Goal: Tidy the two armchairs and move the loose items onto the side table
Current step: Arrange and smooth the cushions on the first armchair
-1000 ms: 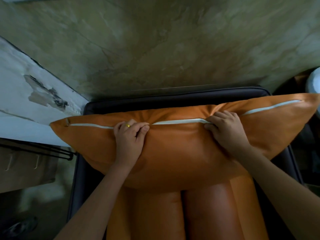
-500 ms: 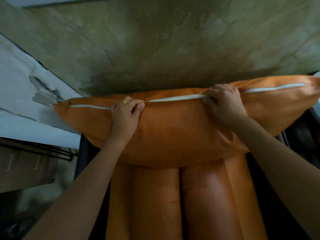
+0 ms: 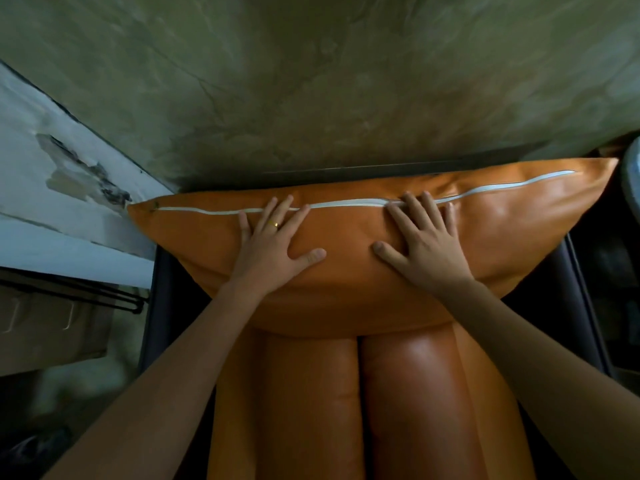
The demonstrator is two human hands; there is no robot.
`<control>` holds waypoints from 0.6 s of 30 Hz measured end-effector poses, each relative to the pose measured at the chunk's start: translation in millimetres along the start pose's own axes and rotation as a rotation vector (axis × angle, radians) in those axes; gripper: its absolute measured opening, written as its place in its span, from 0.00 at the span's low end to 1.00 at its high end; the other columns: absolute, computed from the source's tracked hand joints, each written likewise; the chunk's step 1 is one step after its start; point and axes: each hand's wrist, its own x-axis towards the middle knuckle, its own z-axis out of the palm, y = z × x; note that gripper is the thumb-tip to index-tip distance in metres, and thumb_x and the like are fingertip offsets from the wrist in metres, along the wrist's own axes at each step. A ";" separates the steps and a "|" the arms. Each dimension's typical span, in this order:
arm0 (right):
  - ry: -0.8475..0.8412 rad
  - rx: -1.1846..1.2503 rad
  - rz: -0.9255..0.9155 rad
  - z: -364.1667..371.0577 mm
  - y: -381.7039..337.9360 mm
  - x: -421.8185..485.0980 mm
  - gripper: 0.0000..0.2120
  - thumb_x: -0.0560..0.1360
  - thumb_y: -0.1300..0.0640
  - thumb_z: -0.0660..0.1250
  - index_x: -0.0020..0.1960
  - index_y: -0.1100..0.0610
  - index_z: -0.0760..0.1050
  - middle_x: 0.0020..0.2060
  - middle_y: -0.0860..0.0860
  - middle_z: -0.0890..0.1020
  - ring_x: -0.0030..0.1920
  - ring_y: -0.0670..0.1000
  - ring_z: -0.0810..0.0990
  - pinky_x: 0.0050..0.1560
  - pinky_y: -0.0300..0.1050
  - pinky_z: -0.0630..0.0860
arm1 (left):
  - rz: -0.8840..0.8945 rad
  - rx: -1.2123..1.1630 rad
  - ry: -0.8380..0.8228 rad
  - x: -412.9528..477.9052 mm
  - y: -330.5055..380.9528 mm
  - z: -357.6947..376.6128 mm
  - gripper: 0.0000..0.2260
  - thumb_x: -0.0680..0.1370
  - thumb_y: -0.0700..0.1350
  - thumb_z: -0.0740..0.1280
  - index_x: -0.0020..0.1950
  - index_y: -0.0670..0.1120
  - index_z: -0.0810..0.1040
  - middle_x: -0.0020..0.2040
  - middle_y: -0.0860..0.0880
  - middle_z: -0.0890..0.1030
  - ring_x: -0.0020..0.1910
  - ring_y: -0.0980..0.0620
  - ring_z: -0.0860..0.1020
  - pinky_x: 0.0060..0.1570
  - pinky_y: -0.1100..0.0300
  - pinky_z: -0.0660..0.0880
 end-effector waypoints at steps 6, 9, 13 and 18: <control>0.063 -0.097 -0.025 18.7 26.5 6.5 0.35 0.78 0.28 0.46 0.81 0.42 0.53 0.81 0.50 0.54 0.81 0.54 0.46 0.78 0.64 0.41 | -0.085 0.018 0.150 10.3 -18.7 15.9 0.34 0.78 0.73 0.45 0.80 0.58 0.56 0.81 0.51 0.57 0.81 0.50 0.51 0.76 0.34 0.40; 0.087 -0.095 -0.007 21.6 57.3 6.6 0.35 0.78 0.30 0.47 0.81 0.43 0.53 0.81 0.50 0.55 0.81 0.54 0.47 0.79 0.60 0.43 | -0.174 -0.007 0.211 11.6 -60.5 19.2 0.32 0.80 0.70 0.46 0.80 0.56 0.57 0.81 0.48 0.58 0.80 0.48 0.54 0.77 0.39 0.43; 0.117 -0.080 0.007 33.4 62.2 11.3 0.34 0.79 0.33 0.49 0.81 0.46 0.52 0.81 0.51 0.53 0.81 0.53 0.46 0.79 0.59 0.43 | -0.179 -0.008 0.218 14.8 -74.6 29.1 0.32 0.81 0.68 0.47 0.81 0.55 0.57 0.81 0.47 0.58 0.80 0.47 0.54 0.77 0.46 0.40; 0.114 -0.038 0.005 41.9 65.2 24.9 0.34 0.79 0.33 0.49 0.81 0.46 0.52 0.82 0.51 0.52 0.81 0.53 0.45 0.80 0.58 0.42 | -0.188 -0.029 0.216 25.4 -79.8 35.7 0.30 0.81 0.67 0.49 0.81 0.55 0.57 0.81 0.47 0.58 0.80 0.47 0.53 0.78 0.45 0.41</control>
